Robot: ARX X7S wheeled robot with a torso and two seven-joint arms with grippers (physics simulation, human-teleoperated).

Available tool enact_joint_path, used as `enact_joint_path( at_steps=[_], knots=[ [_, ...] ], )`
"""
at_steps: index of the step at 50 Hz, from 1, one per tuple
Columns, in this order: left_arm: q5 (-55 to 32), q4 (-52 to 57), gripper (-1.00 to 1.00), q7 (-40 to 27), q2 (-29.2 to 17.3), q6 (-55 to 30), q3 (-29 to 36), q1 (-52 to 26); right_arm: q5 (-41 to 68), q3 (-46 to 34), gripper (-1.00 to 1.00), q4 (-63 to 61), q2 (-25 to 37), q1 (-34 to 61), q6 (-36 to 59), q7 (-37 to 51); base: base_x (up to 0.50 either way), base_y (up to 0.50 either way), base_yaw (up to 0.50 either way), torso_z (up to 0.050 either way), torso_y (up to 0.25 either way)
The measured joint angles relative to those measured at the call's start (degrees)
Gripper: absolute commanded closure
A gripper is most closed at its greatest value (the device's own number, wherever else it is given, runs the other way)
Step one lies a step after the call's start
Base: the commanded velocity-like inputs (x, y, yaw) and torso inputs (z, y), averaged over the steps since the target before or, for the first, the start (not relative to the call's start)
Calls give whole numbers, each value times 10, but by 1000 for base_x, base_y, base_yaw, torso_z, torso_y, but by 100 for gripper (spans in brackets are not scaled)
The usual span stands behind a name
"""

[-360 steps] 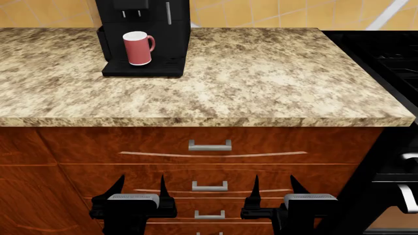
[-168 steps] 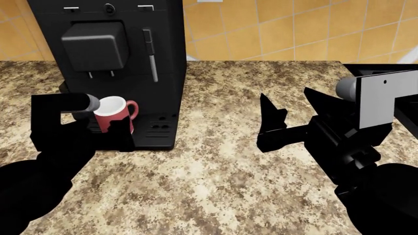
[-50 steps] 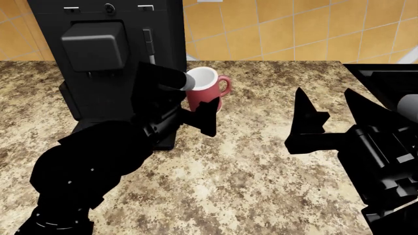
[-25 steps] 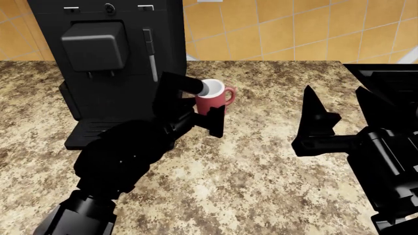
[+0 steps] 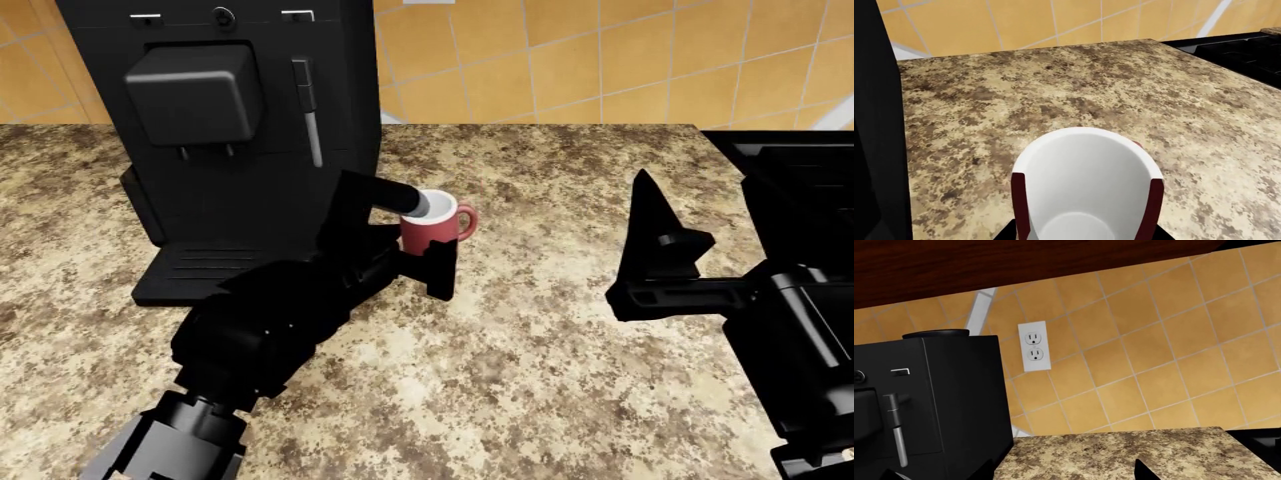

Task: Pick the mug from under the coffee machine dispenser and place it on the counter.

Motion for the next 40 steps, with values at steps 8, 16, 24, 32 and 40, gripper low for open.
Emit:
enact_joint_path(
  at_steps=[8,16,24,32,40],
  knots=[
    [-4,-3,-100,2,1,-1,2,-2,-1,1,-100,-1,1,-2,-4,-1,0,0,0,0,0],
    [-13,-4,-100,3,3,-6,5,-5,-4,0,-100,0,1,-5,-8,-4,0,0,0,0,0],
    [-24,7,-100,-6,1,-14,4,-3,-9,0,-100,0,1,-9,-13,-9,0,0,0,0,0],
    [-34,40,-100,-27,-11,-32,1,7,-11,-2,-100,1,2,-9,-16,-12,0,0,0,0,0],
    [-52,93,-100,-51,-25,-58,-8,21,-11,-10,-100,2,2,-4,-17,-14,0,0,0,0,0]
  ],
)
